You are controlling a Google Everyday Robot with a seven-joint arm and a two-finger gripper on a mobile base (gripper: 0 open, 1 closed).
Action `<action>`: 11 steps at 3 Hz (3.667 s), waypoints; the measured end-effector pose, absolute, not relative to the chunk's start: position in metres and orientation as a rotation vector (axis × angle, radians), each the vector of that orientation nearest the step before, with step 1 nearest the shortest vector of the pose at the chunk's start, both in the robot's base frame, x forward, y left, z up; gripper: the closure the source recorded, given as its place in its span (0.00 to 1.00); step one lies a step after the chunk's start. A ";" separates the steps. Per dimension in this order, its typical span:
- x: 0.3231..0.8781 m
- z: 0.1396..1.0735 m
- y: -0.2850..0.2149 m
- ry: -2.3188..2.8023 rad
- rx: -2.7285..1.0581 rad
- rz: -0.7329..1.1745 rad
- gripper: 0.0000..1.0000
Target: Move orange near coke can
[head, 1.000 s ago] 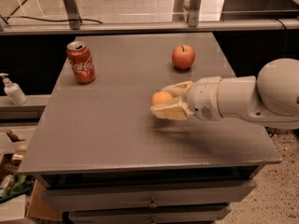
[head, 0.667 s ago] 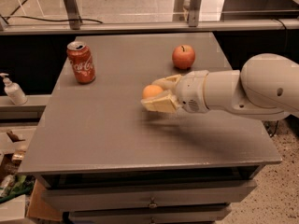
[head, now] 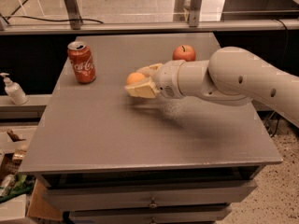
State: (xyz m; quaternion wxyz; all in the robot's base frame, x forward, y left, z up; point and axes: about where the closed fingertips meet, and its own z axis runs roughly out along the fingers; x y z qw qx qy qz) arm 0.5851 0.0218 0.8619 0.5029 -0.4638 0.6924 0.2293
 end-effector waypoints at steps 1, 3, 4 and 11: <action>0.609 0.855 0.045 1.673 -1.110 0.554 1.00; 0.626 0.851 0.088 1.648 -1.111 0.600 1.00; 0.630 0.856 0.109 1.617 -1.116 0.630 1.00; 0.633 0.833 0.160 1.622 -1.128 0.684 0.13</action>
Offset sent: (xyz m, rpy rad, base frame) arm 0.0522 0.0712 -0.0173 0.0348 0.0098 0.0126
